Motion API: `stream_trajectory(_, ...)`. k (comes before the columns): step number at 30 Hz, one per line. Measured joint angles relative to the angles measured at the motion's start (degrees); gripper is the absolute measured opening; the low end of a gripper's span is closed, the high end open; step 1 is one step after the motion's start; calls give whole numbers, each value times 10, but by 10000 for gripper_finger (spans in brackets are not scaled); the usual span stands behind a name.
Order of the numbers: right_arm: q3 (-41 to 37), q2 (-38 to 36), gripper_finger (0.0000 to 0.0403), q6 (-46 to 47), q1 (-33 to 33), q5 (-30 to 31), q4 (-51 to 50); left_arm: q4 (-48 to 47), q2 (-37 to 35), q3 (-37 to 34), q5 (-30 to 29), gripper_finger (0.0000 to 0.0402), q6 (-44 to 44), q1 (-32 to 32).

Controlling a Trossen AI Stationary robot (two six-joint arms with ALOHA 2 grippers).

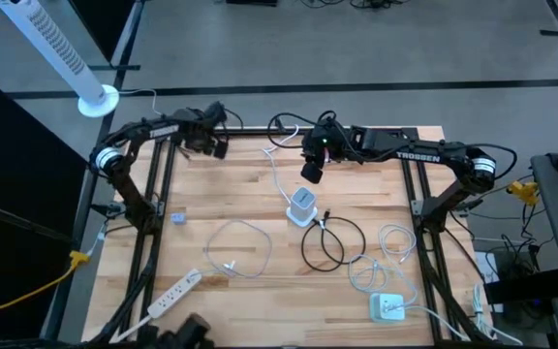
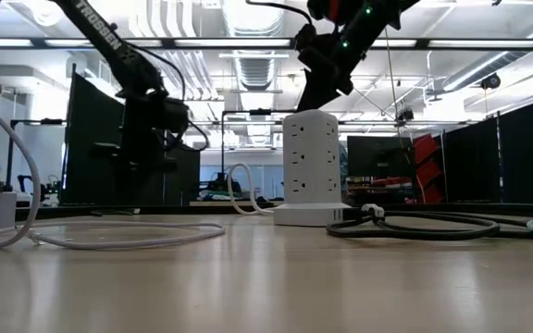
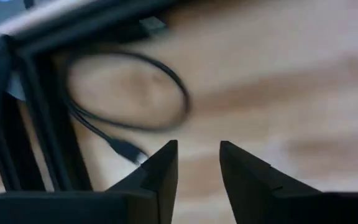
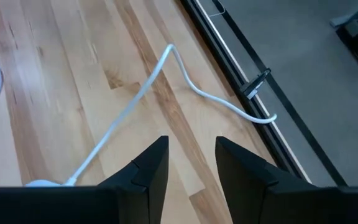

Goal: Plug in charger cables
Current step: Insert the top black charger cable into the purple charger adapter

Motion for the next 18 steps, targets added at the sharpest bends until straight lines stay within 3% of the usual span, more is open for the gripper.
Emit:
stream_trajectory(11, 0, 0, 103, -29, -1, 0, 13, 113, 9, -20, -19, 66, -4, 26)
stream_trajectory(18, 0, 0, 114, -29, -2, 5, 15, 72, 30, -41, -44, 64, -30, 32)
